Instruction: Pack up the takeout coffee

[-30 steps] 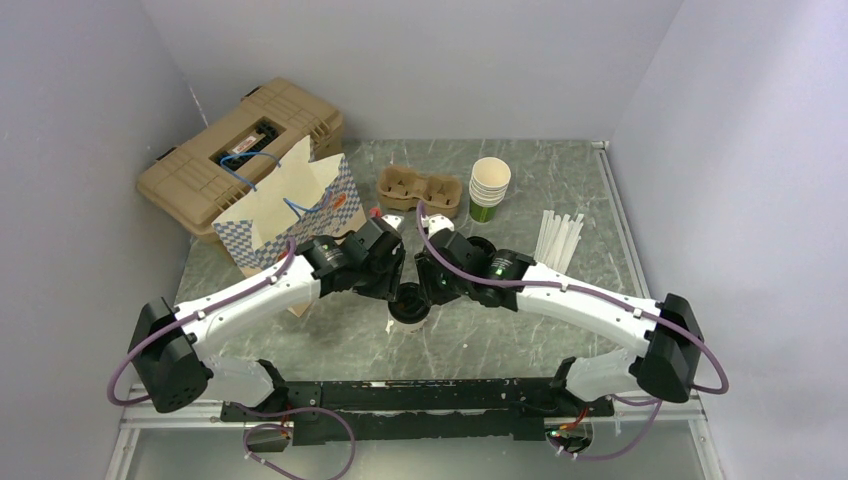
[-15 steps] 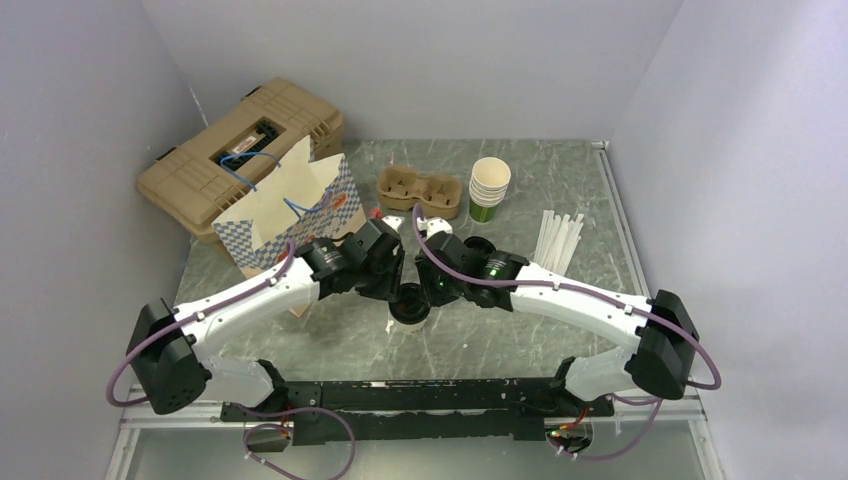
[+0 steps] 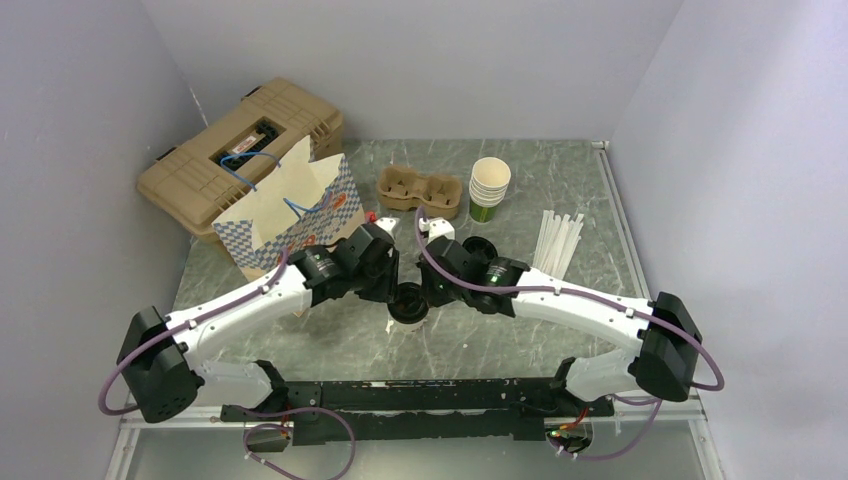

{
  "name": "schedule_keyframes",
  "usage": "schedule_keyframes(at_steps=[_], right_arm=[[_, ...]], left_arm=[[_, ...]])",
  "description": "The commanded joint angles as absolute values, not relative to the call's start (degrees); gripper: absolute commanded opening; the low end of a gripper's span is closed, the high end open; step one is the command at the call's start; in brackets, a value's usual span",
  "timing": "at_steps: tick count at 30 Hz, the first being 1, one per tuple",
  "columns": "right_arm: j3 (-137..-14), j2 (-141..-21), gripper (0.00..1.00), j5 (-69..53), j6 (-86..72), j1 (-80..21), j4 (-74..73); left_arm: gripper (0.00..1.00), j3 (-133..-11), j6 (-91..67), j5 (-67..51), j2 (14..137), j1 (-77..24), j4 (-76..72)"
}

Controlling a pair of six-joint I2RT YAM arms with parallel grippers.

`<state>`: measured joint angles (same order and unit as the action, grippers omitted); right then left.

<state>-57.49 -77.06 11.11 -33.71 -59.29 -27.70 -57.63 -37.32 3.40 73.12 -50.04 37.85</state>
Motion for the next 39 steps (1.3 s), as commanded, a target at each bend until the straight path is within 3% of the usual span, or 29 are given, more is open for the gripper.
schedule_keyframes(at_steps=[1,19,27,39], right_arm=[[-53.8,-81.8,0.0,9.3,-34.9,-62.0,-33.9],[-47.7,-86.0,0.0,6.3,-37.9,-65.9,-34.1],[-45.7,-87.6,0.0,4.5,-39.4,-67.3,-33.0],[-47.5,-88.1,0.0,5.2,-39.6,-68.3,-34.1]], left_arm=[[0.32,-53.9,-38.2,0.5,74.5,-50.2,38.1],[0.14,-46.9,-40.7,-0.9,73.8,-50.4,35.1],[0.0,-43.2,-42.8,-0.6,75.0,-51.9,33.7],[0.0,-41.7,-43.0,-0.7,74.4,-53.3,32.5]])
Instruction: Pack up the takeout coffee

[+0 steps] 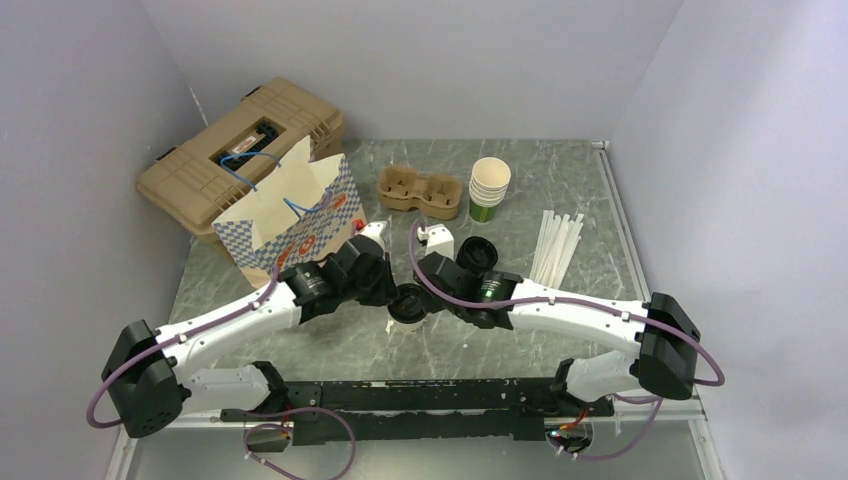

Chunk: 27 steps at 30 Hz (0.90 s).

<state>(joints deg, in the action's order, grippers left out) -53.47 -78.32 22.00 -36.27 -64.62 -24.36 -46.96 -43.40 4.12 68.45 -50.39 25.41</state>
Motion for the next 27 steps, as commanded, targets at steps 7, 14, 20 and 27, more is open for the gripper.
schedule_keyframes(at_steps=[7,14,20,27], right_arm=[[-52.6,-85.3,0.0,9.2,-39.5,-68.2,-37.4],[-58.7,-82.1,0.07,15.7,-40.7,-68.2,-39.9],[-63.7,-79.7,0.19,19.7,-40.6,-67.8,-40.6],[-70.2,-78.5,0.24,22.9,-39.2,-67.5,-43.3]], left_arm=[[0.0,-47.2,-40.3,-0.9,73.3,-53.4,34.2],[0.0,-49.0,-40.4,-1.6,74.1,-53.4,35.3],[0.0,-49.2,-41.0,-1.8,73.9,-53.4,35.9],[0.0,-51.0,-40.8,-2.1,74.4,-53.4,37.2]])
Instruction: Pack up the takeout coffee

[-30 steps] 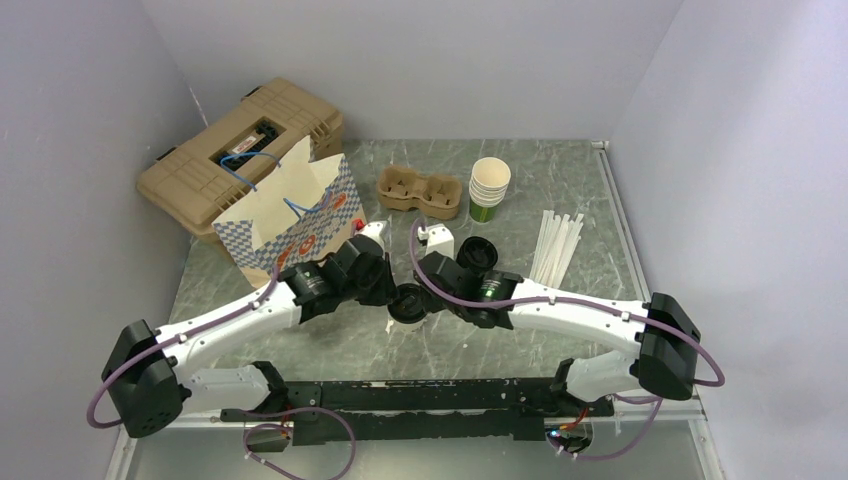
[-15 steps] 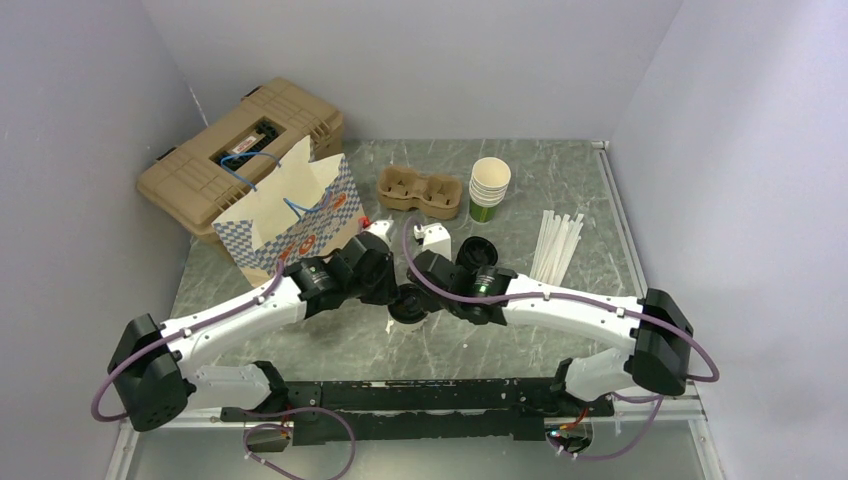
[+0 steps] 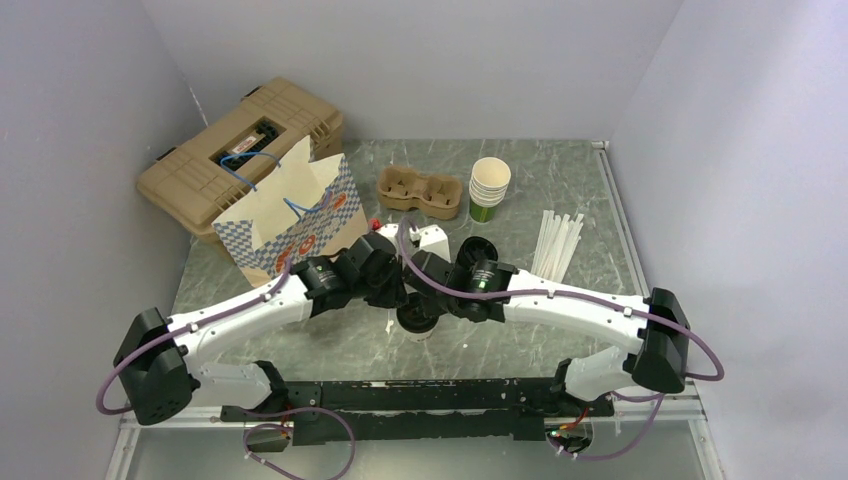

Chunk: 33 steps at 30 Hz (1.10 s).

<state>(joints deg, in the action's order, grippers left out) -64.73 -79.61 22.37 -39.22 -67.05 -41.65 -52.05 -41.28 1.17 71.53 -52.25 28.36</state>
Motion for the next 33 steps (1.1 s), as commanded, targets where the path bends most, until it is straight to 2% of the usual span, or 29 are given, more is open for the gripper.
schedule_keyframes(at_steps=[1,7,18,25,33], right_arm=[[-70.8,-78.2,0.25,23.2,-39.2,-67.5,-43.7],[-69.8,-75.3,0.35,25.2,-40.6,-67.5,-46.3],[-58.5,-65.4,0.37,20.3,-46.9,-67.6,-44.1],[-58.1,-65.6,0.38,18.2,-46.9,-67.6,-41.3],[-59.6,-67.9,0.38,18.5,-46.3,-67.6,-39.3]], left_arm=[[0.0,-51.3,-40.9,-2.2,74.4,-53.5,37.4],[0.0,-52.9,-41.6,-1.3,72.9,-53.7,40.0],[0.02,-51.4,-46.1,-0.3,67.8,-53.9,44.0],[0.07,-51.7,-47.8,-0.1,65.8,-54.2,44.5],[0.07,-54.5,-48.1,-0.2,68.1,-54.1,41.9]])
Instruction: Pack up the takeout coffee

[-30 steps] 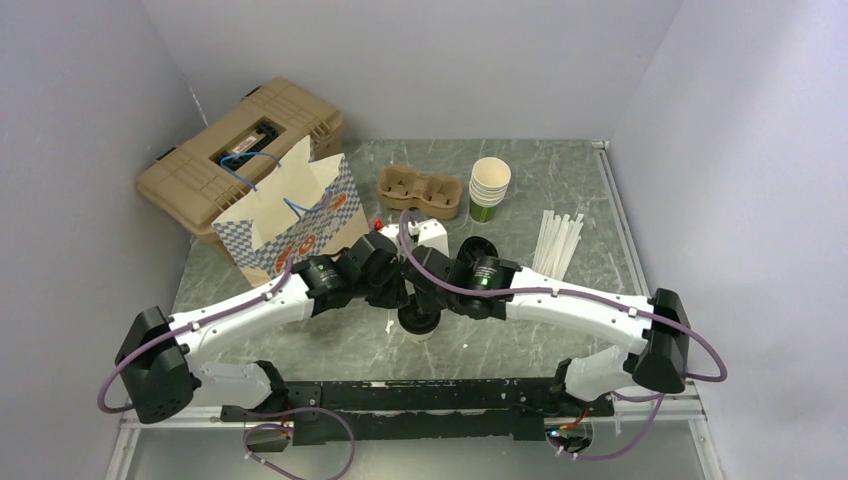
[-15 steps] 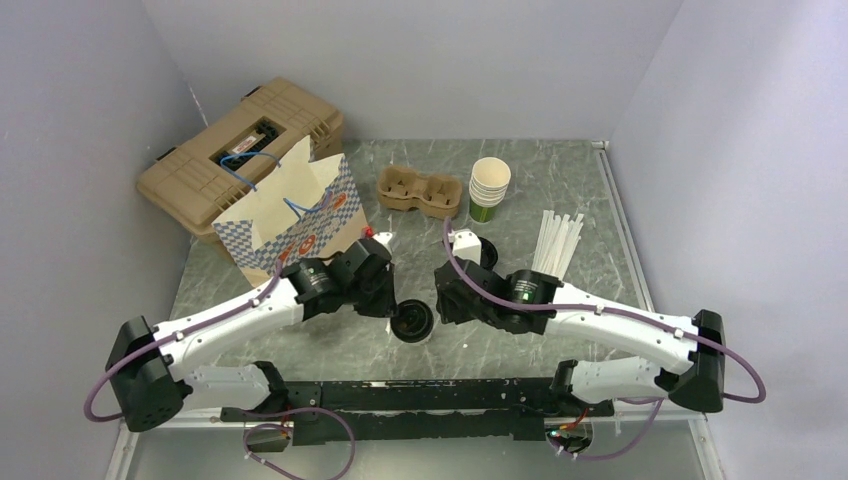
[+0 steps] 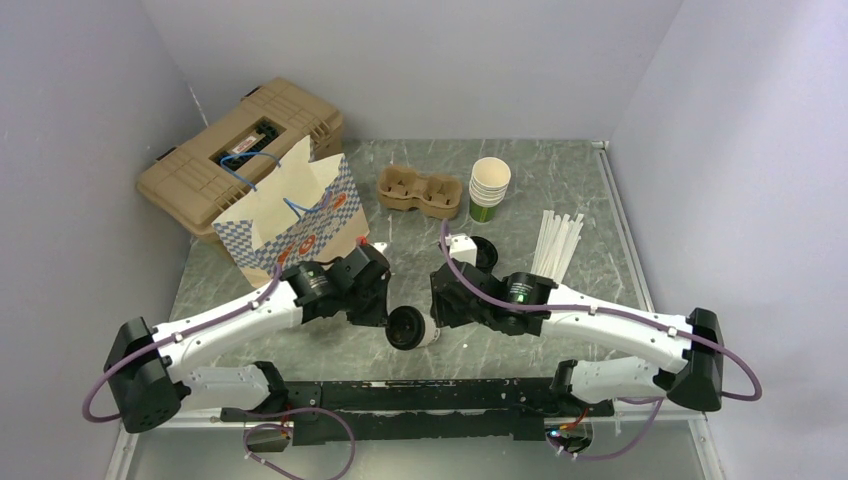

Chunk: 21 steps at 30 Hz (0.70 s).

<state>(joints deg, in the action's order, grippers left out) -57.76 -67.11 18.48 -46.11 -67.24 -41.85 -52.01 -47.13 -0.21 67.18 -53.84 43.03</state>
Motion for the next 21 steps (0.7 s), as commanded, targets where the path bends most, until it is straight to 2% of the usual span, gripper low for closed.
schedule_keyframes(at_steps=[1,21], right_arm=[[-59.7,-68.2,0.38,18.6,-46.3,-67.6,-39.3],[-55.3,-66.0,0.39,19.6,-48.6,-66.8,-37.7]], left_arm=[[0.07,-54.9,-48.0,-0.2,68.2,-54.2,41.8],[0.09,-60.2,-46.0,0.5,71.5,-54.2,41.2]])
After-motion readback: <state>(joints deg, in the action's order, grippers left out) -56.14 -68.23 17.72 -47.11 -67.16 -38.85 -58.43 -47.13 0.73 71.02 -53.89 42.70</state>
